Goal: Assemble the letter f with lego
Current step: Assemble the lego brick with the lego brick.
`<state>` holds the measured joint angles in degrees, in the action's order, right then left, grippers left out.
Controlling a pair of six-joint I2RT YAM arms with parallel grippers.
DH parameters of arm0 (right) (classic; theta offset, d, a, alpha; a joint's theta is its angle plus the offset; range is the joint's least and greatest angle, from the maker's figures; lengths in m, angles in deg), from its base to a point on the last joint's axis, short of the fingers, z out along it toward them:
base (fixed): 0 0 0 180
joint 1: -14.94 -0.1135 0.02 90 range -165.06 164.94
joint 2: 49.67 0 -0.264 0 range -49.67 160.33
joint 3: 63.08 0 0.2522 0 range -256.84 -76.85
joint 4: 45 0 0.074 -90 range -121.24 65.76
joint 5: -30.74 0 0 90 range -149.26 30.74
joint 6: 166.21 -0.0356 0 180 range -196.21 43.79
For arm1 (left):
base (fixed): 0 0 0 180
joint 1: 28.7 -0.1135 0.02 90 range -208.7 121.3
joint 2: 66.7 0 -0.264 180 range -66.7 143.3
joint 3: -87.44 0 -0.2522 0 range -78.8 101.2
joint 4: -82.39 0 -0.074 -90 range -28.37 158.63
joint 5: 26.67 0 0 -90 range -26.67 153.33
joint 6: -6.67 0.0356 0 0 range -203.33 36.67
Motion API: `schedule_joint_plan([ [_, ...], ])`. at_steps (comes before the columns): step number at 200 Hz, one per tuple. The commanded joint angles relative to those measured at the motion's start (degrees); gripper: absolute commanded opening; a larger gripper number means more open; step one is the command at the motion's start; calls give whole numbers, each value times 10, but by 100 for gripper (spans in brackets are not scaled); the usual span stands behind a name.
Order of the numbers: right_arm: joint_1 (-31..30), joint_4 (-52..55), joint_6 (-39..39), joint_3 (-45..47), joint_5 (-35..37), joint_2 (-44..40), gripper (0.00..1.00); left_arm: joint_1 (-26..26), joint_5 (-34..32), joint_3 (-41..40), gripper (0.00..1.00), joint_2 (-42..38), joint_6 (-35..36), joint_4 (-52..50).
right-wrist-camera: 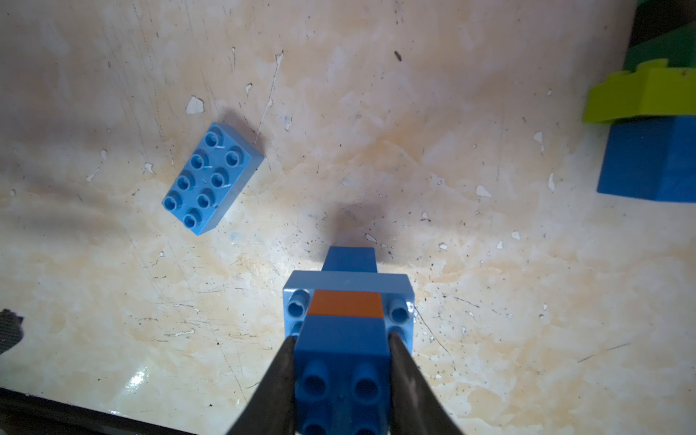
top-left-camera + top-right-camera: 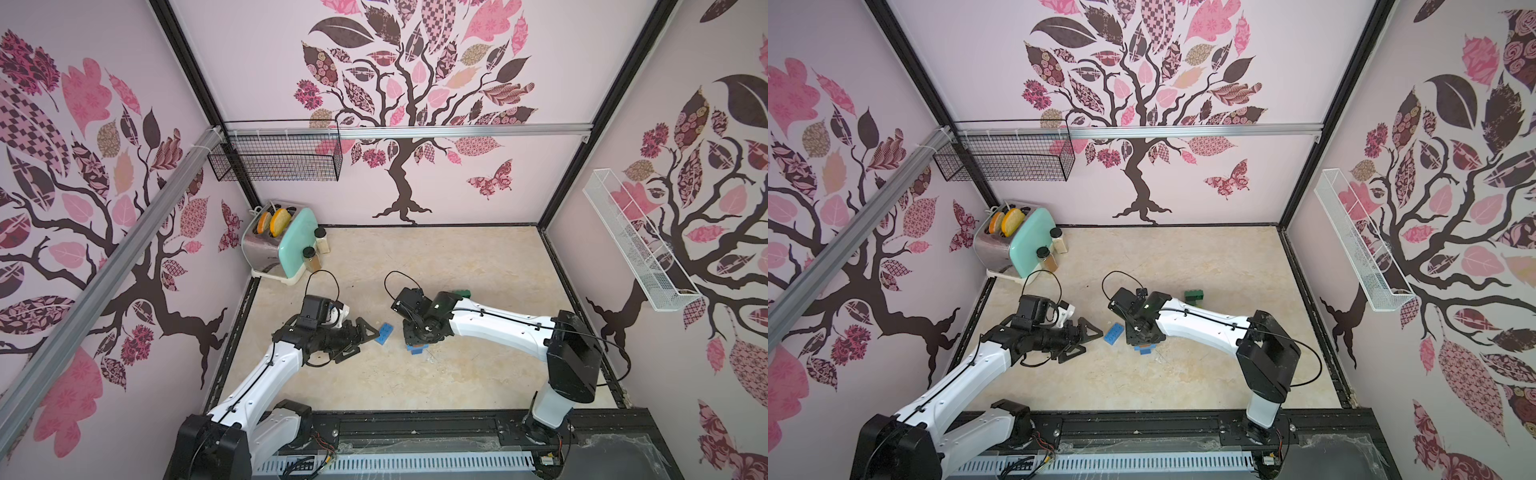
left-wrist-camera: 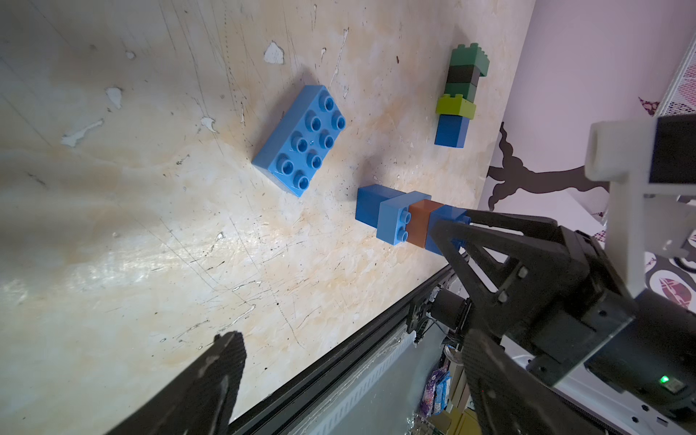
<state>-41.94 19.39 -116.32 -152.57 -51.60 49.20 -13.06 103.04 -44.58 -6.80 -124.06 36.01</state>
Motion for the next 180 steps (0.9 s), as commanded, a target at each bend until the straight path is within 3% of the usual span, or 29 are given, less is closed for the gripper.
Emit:
schedule_joint_plan([
  [1,-5,28,-7,29,-13,40,35,-3,-3,-1,94,2,3,5],
  [130,-4,42,1,-33,-5,24,38,-5,-1,-1,94,9,5,7],
  [180,-4,37,0,-30,-4,18,44,-6,0,-2,94,11,6,8],
])
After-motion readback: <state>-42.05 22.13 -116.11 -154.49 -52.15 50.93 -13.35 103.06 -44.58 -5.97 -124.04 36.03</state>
